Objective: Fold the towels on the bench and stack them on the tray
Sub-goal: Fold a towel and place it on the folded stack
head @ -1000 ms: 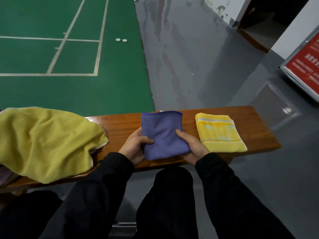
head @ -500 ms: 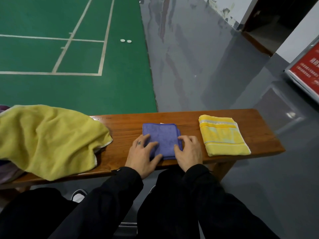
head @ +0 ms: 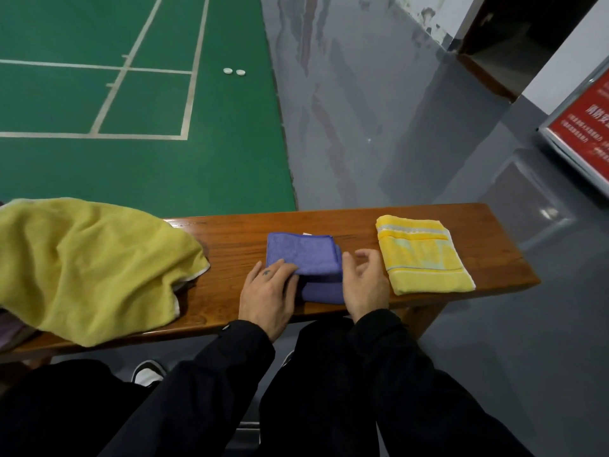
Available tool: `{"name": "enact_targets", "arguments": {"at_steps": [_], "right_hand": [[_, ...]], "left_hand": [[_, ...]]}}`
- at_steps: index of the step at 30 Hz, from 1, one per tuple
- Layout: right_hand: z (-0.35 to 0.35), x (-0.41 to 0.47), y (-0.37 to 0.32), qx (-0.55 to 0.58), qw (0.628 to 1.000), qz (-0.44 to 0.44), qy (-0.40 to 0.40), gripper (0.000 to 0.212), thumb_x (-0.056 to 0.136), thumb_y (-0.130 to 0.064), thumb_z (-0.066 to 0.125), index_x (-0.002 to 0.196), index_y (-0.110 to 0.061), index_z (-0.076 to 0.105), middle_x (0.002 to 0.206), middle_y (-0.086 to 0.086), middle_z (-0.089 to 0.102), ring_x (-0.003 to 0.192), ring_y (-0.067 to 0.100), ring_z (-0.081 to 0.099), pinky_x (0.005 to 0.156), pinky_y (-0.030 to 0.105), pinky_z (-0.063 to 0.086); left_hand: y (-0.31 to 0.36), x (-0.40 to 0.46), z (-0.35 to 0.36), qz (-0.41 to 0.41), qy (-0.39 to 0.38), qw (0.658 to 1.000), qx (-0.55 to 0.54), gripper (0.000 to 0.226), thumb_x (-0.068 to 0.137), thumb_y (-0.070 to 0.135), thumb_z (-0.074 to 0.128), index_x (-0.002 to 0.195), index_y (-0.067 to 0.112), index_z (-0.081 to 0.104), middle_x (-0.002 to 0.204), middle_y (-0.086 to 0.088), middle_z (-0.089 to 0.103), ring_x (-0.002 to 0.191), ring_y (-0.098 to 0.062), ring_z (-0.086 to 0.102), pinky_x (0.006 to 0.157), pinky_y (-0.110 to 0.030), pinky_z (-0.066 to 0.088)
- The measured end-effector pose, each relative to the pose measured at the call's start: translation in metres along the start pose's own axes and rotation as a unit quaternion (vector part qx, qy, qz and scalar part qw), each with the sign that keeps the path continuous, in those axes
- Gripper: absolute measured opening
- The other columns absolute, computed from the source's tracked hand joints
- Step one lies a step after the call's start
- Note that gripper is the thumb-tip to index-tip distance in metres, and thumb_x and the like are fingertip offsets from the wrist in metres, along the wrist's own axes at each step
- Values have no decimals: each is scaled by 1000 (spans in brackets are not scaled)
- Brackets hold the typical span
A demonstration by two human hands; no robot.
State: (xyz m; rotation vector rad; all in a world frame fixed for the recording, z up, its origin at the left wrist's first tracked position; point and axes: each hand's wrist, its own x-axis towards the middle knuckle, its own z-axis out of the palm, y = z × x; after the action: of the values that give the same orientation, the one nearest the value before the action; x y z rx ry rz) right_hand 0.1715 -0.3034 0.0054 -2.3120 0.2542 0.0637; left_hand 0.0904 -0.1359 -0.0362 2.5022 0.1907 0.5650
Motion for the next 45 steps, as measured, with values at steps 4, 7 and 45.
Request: {"name": "enact_targets", "arguments": {"at_steps": [4,7,45], "right_hand": [[0,6,-7,203,958,145,-139,40,98,-65,48,111,-29,58,89,9,76,76,24,71,67,36,57],[5,12,-12,356,881,221,-220,45,94,-43,69,133,-26,54,124,14,70,101,32,73,70,40,62],[11,-6,8,92,995,17,-44,69,87,-11,69,147,-29,41,129,2,64,114,24,64,100,43,53]], "left_hand": [[4,5,2,39,46,998,-18,26,101,32,49,110,20,69,113,-2,73,113,-23,66,109,-42,44],[0,3,7,141,47,989,16,26,100,27,53,115,19,73,120,1,71,125,-20,62,110,-47,44],[-2,-5,17,-60,-105,984,128,84,71,27,76,148,26,42,141,-11,50,107,-35,56,84,-45,48]]}}
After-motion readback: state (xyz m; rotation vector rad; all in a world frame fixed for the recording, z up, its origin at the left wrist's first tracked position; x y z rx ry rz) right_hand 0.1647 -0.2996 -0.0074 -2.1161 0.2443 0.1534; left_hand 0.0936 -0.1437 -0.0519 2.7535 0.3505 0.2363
